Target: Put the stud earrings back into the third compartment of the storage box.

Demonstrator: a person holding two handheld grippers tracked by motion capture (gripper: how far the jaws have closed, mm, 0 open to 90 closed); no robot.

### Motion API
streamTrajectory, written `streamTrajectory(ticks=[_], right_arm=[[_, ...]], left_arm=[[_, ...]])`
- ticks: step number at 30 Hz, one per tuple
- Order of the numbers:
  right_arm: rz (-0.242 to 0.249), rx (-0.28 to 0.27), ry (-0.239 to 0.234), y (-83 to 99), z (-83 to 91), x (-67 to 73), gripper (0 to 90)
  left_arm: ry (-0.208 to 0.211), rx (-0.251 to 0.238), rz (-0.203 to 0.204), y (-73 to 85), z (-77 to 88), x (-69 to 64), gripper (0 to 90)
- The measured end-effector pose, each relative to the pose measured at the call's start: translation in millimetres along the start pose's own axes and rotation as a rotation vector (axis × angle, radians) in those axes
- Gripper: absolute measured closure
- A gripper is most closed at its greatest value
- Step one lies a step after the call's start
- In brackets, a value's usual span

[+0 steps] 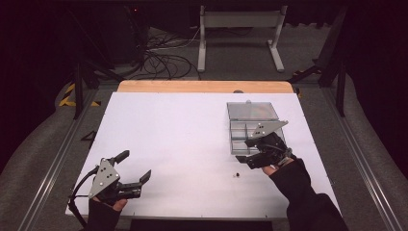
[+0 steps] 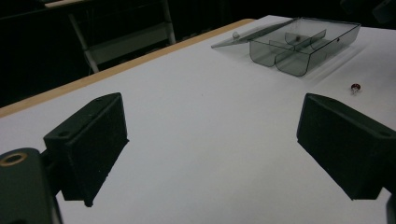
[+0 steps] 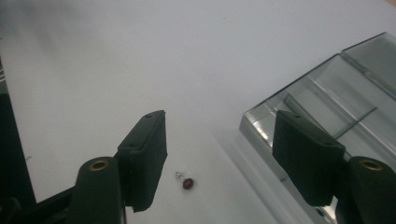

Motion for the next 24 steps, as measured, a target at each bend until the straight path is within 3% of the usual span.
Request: streamTrajectory(ticks=[5, 12, 24], right_arm=[[0.041, 0.049, -0.022, 6.0, -14.9, 8.1, 38.0], [0.073, 0.129, -0.016, 13.3, -30.6, 12.8, 40.6], [0.103, 0.245, -0.040, 20.4, -52.1, 19.0, 44.1]], left_arm=[[0.002, -0.004, 0.000, -0.2, 0.4, -0.5, 9.1], [0.004, -0.004, 0.000, -0.1, 0.3, -0.4, 9.1], [0.005, -0.002, -0.001, 0.0, 0.3, 0.0, 9.1]])
Point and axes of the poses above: each handheld gripper's, and its own axes: z roughly backward along the jaws, y roughly out of its underside, x roughly to its left, the point moved 2 cm from there along -z, roughly forward along the jaws, and after that the axes turned 4 degrees about x, right-handed, at the moved point
